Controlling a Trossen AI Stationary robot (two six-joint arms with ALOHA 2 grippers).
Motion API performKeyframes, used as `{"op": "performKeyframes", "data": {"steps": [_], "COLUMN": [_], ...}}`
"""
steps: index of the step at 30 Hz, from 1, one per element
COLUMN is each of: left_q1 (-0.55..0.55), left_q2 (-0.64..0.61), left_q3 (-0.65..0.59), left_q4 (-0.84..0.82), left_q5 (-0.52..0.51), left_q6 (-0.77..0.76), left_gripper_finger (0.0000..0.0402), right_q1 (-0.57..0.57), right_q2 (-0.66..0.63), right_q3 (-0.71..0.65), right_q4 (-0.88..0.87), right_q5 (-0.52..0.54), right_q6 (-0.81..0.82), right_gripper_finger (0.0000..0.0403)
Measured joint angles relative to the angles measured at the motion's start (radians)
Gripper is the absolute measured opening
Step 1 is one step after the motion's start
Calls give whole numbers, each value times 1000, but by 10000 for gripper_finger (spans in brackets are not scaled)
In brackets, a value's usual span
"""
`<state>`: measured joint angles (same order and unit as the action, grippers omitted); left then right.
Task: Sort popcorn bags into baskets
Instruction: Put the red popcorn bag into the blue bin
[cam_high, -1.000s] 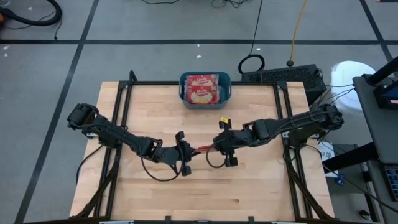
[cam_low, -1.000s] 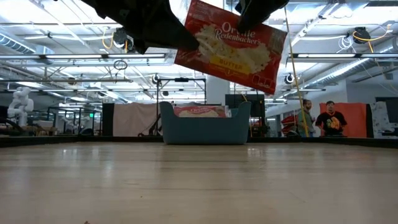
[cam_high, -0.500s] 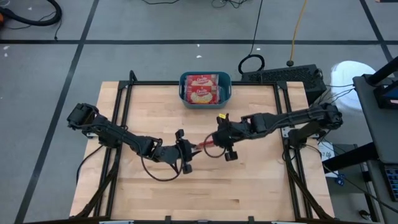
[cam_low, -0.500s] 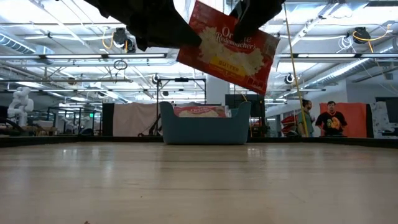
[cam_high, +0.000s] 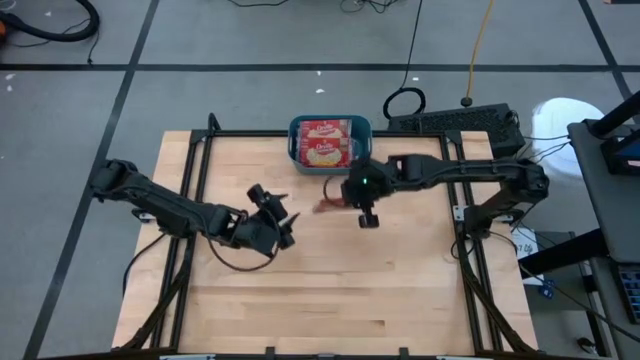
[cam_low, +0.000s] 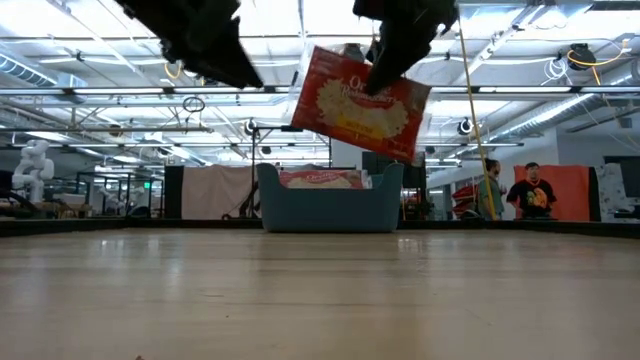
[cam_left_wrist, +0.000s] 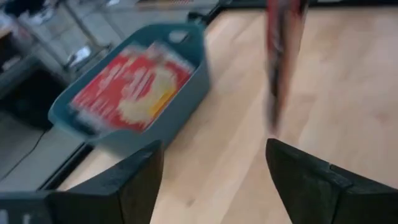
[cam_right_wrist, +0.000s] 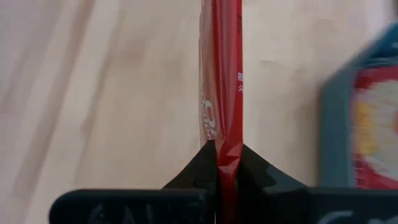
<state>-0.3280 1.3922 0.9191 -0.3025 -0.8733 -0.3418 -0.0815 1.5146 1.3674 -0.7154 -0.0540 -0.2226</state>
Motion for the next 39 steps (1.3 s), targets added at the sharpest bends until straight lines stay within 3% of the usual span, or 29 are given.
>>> {"op": "performKeyframes", "data": {"steps": [3,13,20,31,39], "left_q1": [17,37,23,28,32], "left_q2": [-21,-10,-11,-11,-11], "left_q3": [-1,-1,-52,-237,-256], "left_q4": [-86,-100,-21,303,339], "left_q5": [-2,1,0,0,4], "left_q6": [-64,-150,-149,-96,-77], "left_gripper_finger": [267,198,167,152,152], "right_q1": [-60,-248,-352,-430,-461], "right_q2": [4,5,42,336,501], "right_q3": [19,137,219,510,630], "right_q4": [5,8,-2,-183,-279], "right_q5": [-1,-8,-135,-187,-186], "right_q6": [-1,-88,-132,-212,-257], "right_gripper_finger": [16,16,16,16,16]}}
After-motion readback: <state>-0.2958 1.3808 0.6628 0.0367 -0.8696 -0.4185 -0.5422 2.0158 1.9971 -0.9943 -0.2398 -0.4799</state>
